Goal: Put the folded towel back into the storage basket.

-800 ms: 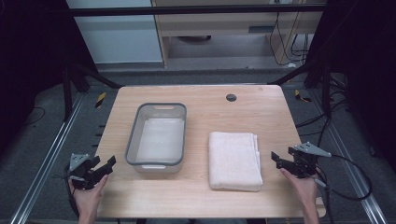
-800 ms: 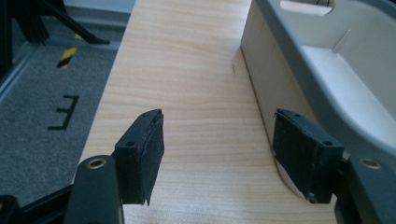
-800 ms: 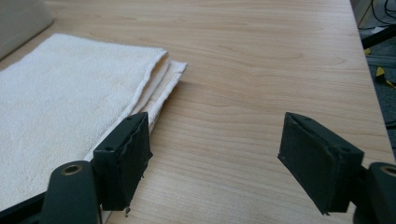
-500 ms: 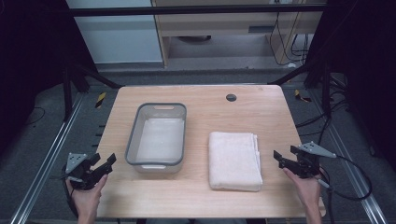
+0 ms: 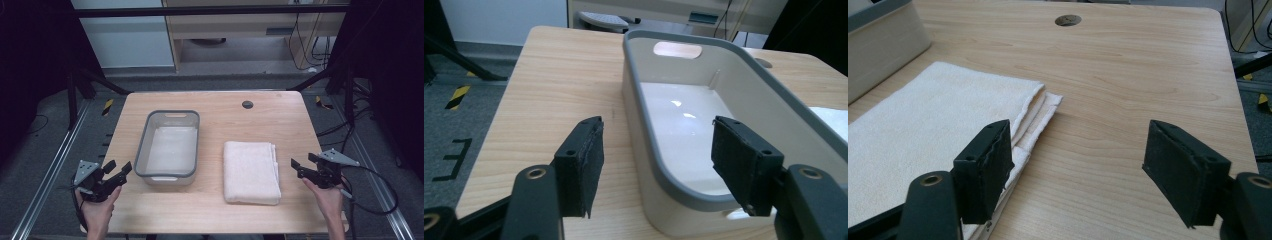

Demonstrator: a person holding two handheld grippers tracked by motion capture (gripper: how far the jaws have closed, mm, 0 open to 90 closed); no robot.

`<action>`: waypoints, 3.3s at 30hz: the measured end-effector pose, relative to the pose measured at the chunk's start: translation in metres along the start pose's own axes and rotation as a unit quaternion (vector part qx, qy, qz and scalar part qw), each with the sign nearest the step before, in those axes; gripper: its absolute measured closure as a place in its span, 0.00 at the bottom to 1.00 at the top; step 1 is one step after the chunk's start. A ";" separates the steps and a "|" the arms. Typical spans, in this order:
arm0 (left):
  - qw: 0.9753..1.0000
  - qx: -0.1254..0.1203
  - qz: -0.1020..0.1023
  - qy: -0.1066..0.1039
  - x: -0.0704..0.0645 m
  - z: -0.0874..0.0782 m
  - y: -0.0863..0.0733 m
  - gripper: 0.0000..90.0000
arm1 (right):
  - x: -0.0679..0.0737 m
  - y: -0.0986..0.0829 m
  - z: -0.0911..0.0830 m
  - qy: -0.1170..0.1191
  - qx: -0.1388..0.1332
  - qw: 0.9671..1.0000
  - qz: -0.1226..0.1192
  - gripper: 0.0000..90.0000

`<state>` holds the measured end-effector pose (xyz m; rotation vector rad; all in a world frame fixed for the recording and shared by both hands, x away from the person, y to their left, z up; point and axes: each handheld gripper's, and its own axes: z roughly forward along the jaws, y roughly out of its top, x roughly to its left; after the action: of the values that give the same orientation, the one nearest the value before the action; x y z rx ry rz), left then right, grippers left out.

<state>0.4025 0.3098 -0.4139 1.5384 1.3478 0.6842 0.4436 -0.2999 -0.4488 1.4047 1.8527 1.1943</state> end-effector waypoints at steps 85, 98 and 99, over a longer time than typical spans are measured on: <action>0.966 0.145 0.117 -0.180 -0.230 0.122 -0.060 0.32 | 0.019 0.029 0.073 0.066 0.083 0.994 -0.017 0.29; 0.964 0.159 0.097 -0.191 -0.231 0.130 -0.064 0.26 | 0.022 0.015 0.093 0.072 0.109 0.991 -0.016 0.30; 0.964 0.160 0.097 -0.191 -0.231 0.131 -0.065 0.26 | 0.022 0.015 0.094 0.075 0.109 0.991 -0.015 0.30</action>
<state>0.4339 0.0474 -0.4855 1.9623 1.0570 0.2670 0.5200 -0.2464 -0.4785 1.4293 2.1549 1.1387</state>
